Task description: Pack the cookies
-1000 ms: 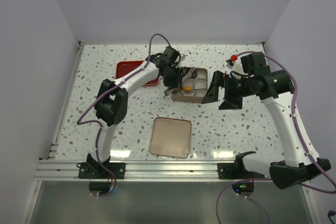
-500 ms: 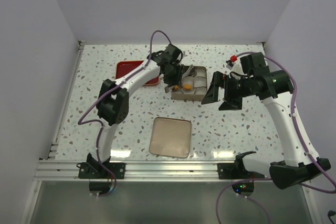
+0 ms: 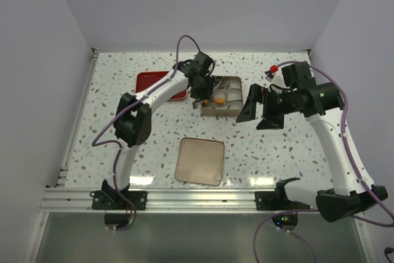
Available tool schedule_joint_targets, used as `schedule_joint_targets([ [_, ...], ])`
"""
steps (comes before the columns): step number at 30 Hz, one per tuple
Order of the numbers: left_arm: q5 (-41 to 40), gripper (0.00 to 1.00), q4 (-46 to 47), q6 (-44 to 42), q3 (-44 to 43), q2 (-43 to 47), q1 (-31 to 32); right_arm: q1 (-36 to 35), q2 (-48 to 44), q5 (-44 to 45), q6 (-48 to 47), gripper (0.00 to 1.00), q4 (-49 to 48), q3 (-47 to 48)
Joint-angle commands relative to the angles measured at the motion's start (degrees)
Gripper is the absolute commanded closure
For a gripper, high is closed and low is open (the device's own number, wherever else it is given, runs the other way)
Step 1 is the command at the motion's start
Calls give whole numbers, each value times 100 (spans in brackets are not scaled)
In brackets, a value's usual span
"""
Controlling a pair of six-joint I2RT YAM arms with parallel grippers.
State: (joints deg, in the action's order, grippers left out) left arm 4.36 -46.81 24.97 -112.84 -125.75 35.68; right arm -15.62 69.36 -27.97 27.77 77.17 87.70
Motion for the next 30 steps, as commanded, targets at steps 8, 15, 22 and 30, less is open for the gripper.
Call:
schedule_joint_targets([
  [8, -181, 46, 110, 122, -300, 25, -9, 15, -28, -16, -123, 1, 53, -7],
  [15, -181, 46, -39, 148, -678, 139, -8, 24, -28, -16, -123, 1, 53, 10],
  [22, -330, 46, -294, 104, -820, 472, -35, 24, -19, -33, -123, 1, 44, 19],
  [30, -688, 47, -390, 17, -266, 1272, -245, 24, -37, -51, -114, 1, 35, 19],
])
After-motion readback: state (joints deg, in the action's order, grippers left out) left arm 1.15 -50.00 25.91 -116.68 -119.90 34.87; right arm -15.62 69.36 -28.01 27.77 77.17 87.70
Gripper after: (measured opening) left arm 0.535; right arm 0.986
